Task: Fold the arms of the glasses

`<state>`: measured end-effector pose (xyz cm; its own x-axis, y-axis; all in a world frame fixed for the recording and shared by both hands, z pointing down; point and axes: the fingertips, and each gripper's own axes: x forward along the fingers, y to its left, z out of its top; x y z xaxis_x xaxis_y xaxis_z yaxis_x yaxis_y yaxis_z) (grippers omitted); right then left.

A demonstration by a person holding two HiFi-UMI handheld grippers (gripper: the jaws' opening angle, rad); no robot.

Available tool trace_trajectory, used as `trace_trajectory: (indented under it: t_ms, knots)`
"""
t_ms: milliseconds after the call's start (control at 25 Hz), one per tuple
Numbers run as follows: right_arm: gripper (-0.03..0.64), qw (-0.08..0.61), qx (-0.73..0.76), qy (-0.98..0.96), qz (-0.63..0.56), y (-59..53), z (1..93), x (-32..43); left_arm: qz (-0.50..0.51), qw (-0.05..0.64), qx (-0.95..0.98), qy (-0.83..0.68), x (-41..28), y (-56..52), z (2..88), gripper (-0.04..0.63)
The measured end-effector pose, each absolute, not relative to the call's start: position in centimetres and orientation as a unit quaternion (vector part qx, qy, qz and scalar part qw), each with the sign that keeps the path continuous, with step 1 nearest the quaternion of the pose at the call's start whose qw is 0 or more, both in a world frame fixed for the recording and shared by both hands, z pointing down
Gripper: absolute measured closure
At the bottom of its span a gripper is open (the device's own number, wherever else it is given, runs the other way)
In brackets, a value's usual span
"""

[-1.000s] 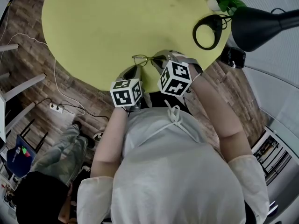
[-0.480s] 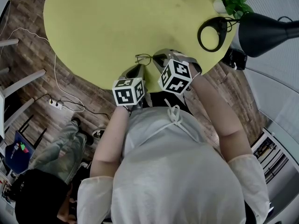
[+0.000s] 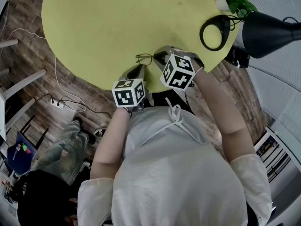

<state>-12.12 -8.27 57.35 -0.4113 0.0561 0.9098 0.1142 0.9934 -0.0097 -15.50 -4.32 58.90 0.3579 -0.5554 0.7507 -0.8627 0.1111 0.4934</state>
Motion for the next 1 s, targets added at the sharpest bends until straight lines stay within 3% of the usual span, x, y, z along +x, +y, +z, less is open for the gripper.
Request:
trace_trajectory:
  t_ms: [320,760,1000]
  knots:
    - [0.59,0.55,-0.061,-0.832,-0.021,-8.5,57.4,-12.2,0.153,0.507,0.651,-0.544,-15.5,-4.5,59.0,0.589]
    - [0.49,0.502,-0.007,-0.864,-0.023,-8.3,55.2,-12.0,0.154,0.489,0.66,-0.55,-16.0,-3.9,56.8,0.589]
    - [0.556,0.458,0.065,-0.886,-0.017,-8.5,52.1,-11.3,0.139,0.448,0.689,-0.553,-15.8,-4.6,52.7,0.589]
